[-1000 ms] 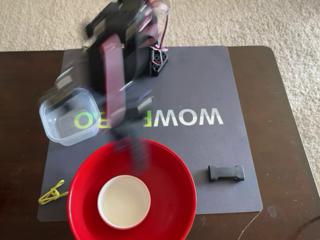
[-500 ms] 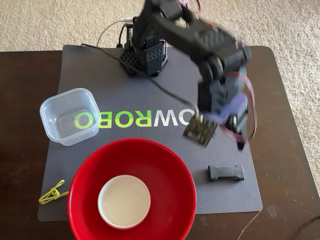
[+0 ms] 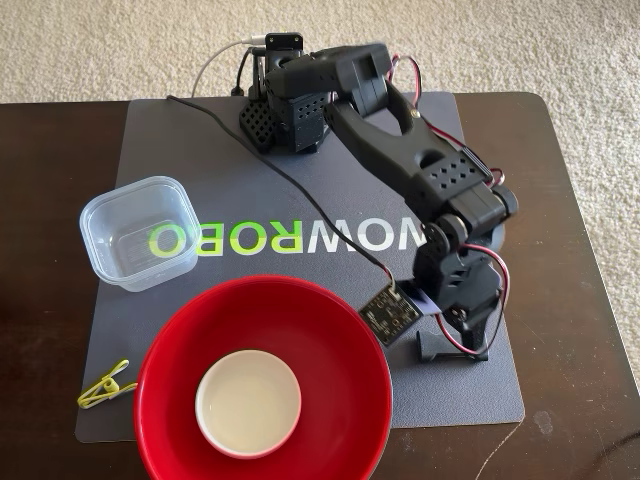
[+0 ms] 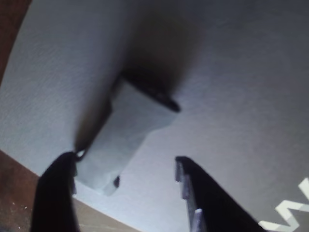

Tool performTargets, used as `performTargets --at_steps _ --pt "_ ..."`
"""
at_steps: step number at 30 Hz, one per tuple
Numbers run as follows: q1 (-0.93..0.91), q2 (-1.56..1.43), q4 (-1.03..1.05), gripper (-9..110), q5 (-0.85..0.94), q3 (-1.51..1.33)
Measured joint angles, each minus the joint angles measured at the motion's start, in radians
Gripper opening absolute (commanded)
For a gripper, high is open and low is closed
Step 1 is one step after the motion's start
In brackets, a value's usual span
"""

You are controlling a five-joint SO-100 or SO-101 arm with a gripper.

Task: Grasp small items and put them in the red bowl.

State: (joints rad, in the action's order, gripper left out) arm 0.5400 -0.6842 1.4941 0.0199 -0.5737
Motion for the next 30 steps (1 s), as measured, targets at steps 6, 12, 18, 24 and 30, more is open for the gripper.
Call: performTargets --at_steps 6,12,18,24,30 --pt "0.0 0.074 0.006 18 0.023 0.054" --pt "-0.003 0.091 0.014 0 0.044 0.075" --pt "-0.04 0.094 0.061 0 0.044 0.091" --pt "-0.067 0.026 0.12 0 -0.031 0.074" --pt "-0.071 -0.244 0.152 0 -0.155 0.071"
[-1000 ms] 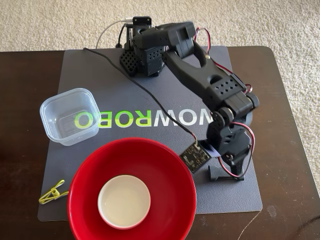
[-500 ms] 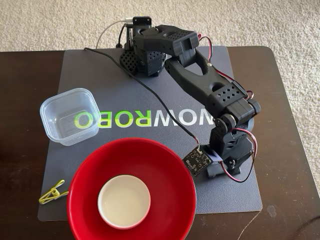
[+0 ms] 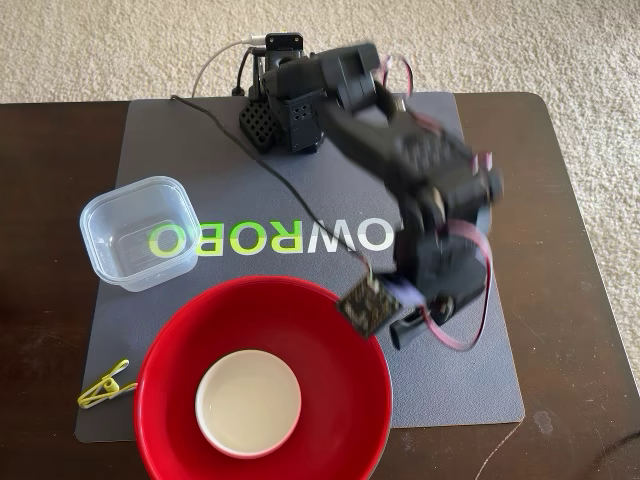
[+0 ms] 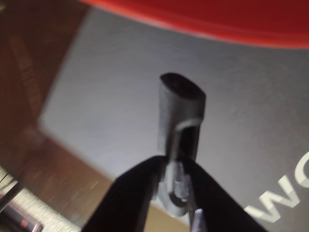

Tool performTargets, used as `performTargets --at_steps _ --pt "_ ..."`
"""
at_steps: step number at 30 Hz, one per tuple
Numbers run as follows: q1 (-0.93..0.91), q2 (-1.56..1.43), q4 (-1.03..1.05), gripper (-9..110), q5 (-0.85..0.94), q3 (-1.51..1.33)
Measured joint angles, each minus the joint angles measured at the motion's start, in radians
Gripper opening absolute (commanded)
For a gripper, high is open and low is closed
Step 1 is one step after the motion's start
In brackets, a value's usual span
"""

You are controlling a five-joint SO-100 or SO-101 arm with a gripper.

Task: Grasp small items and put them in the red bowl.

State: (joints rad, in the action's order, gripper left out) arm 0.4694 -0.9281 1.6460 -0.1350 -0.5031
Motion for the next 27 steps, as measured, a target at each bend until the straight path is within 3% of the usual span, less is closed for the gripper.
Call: performTargets --at_steps 8,17,21,27 --pt "0.014 -0.183 0.005 0 -0.049 0.058" --pt "-0.552 -0.089 0.005 0 -0.077 0.169" --pt "-0.629 0.04 0.005 25 -0.114 0.204" --pt "-0.632 0.048 0.009 32 -0.137 0.216"
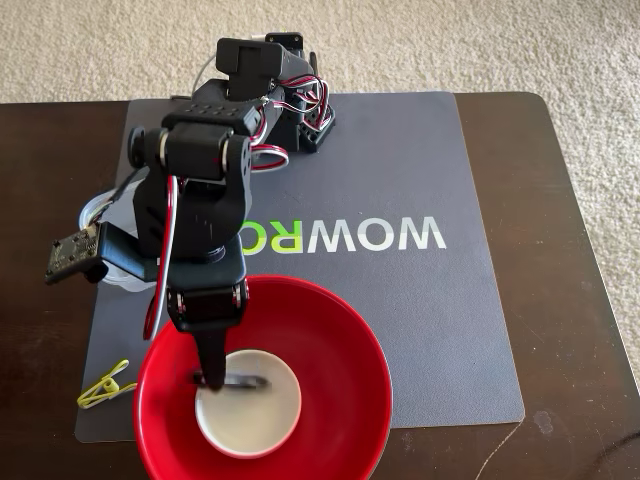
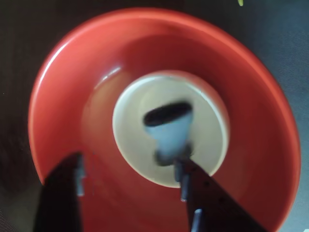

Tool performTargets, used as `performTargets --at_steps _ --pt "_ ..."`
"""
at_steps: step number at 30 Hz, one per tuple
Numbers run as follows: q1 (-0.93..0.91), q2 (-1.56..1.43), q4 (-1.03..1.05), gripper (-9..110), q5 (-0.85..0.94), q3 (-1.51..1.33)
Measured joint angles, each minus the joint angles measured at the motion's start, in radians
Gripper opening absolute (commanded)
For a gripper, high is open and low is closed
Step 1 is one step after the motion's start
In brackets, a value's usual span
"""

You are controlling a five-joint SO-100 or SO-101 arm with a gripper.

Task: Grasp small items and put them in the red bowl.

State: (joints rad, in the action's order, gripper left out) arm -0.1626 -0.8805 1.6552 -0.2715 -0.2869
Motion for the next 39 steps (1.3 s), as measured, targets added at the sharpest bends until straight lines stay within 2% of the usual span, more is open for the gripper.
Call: performTargets --at_steps 6,12,15,20,26,30,34,39 --pt "-0.008 -0.063 0.046 31 -0.021 -0.072" --pt "-0.275 -0.232 0.049 29 -0.11 -0.207" --pt "-0.439 -0.152 0.049 27 -0.181 -0.195" --pt "-0.58 0.143 0.049 27 -0.31 0.051" --pt "-0.557 0.445 0.044 28 -0.537 0.42" --pt "-0.52 0.511 -0.058 28 -0.646 0.503" --pt "-0.479 0.566 -0.149 28 -0.686 0.511" --pt "-0.413 0.632 -0.149 28 -0.641 0.511"
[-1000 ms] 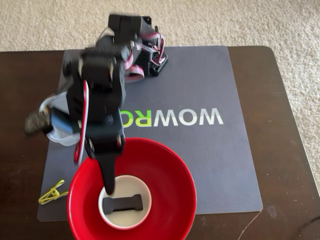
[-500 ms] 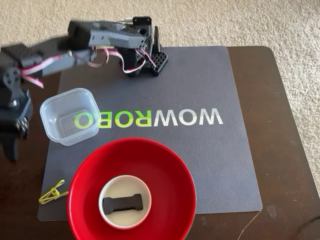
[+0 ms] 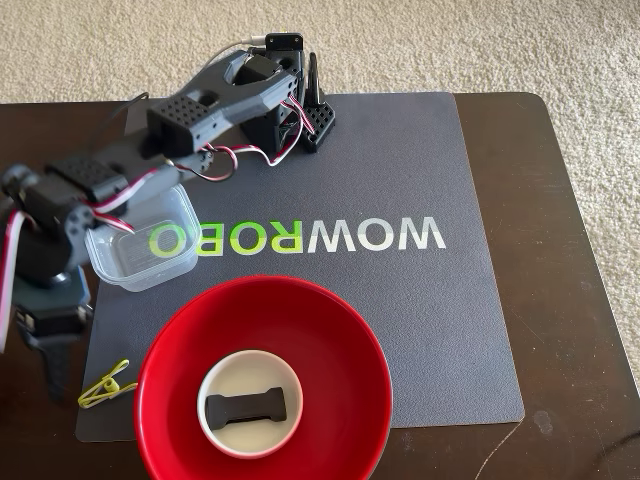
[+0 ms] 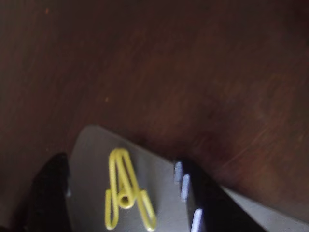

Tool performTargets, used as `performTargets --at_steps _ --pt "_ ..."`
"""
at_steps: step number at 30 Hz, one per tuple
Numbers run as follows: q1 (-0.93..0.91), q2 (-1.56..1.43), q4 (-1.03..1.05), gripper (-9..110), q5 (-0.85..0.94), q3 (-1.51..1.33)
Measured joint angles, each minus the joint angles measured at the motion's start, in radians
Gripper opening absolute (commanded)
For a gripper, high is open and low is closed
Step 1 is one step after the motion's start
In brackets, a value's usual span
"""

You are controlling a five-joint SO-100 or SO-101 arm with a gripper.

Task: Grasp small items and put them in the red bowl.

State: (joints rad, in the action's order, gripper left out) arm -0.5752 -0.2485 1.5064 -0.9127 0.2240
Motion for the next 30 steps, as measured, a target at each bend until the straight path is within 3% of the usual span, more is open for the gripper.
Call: performTargets --at_steps 11,18,30 --pt "0.1 0.02 0.169 25 0.241 0.002" --pt "0.046 0.02 0.181 24 0.262 0.002" --pt "-0.028 0.02 0.181 8 0.287 0.002"
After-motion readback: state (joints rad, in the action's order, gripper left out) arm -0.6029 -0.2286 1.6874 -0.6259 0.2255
